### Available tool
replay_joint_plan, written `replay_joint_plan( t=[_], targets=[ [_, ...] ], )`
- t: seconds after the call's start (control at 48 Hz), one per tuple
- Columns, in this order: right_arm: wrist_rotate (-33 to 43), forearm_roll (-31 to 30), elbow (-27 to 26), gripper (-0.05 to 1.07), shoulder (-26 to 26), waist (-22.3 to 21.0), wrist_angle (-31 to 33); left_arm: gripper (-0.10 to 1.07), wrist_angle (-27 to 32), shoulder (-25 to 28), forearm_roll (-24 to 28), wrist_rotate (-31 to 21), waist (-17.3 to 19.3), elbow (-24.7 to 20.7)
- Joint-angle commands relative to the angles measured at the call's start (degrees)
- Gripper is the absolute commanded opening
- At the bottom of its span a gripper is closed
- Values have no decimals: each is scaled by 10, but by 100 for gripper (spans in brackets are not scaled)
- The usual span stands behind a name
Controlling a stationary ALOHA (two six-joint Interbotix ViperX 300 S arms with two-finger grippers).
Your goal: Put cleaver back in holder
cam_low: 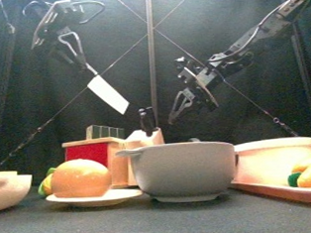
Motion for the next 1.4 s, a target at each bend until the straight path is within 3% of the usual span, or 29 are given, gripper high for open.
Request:
replay_joint_plan(
  t=[0.0,0.521,1.375],
  targets=[
    [1,1,-15,38,-4,-9,-3,34,7,8,27,-35,-12,-5],
    [-2,-7,-33,38,26,-11,-3,33,17,88,25,-47,-20,-25],
    [-2,-7,-40,38,38,-11,-3,32,-3,103,10,-46,-20,-32]
  ],
)
